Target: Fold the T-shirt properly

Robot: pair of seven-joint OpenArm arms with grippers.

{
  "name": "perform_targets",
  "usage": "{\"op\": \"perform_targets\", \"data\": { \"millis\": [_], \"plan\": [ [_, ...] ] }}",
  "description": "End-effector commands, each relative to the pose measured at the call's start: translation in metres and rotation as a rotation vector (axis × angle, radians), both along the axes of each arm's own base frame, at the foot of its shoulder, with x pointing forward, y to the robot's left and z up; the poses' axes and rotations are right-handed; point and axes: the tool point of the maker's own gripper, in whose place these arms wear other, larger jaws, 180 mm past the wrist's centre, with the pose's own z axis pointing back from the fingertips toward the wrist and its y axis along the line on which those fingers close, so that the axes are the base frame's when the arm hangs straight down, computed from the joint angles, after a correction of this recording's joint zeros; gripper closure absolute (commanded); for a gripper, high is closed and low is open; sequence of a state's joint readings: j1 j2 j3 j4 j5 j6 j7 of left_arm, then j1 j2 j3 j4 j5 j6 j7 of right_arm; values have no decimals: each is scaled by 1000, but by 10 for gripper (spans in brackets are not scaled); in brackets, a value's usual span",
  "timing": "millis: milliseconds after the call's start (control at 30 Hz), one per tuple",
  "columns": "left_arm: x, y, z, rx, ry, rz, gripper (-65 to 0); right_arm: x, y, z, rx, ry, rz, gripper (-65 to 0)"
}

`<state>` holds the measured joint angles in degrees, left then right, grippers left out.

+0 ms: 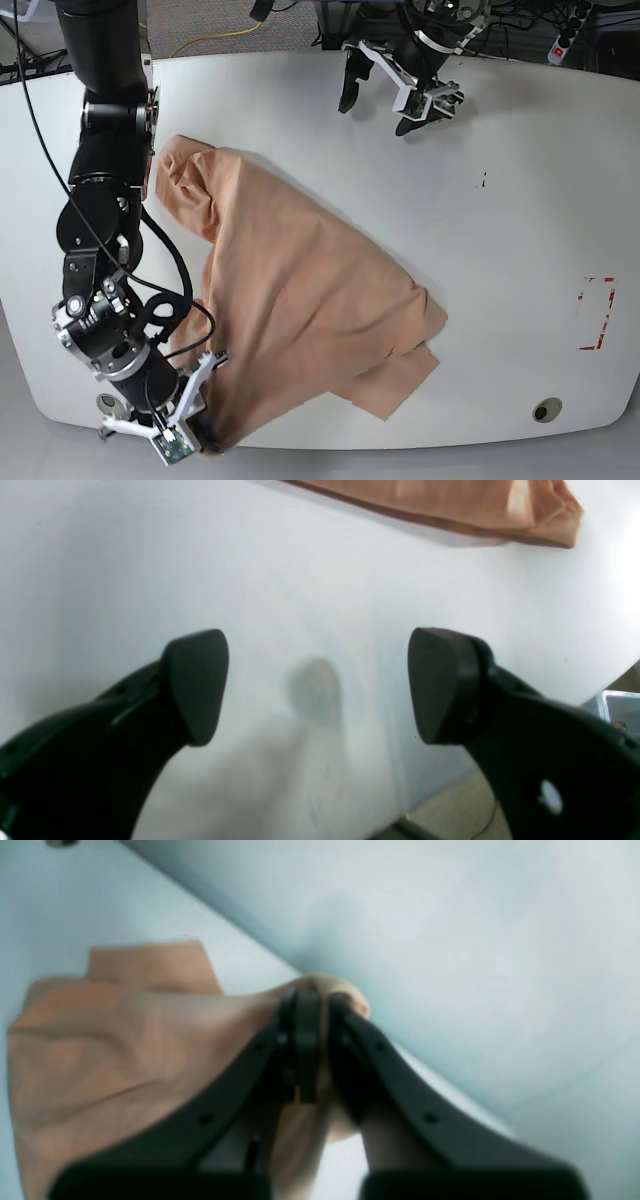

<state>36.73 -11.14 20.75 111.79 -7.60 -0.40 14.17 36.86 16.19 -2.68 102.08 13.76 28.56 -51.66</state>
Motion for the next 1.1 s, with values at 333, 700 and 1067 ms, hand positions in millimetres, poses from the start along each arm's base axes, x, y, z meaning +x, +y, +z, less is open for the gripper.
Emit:
{"op": "perform_targets", "data": {
  "millis": [333,700,1067],
  "plan": [
    [19,-10,20,-34,-83,-16,-526,-4,69,111,-109,-267,179,0],
    [34,-14,26,-44,-119,-20,-526,-15,115,203,-211,-472,224,0],
    [46,-25,32,-54,-156,-48,-526,-23,144,254,-222,-577,205,0]
  ]
}}
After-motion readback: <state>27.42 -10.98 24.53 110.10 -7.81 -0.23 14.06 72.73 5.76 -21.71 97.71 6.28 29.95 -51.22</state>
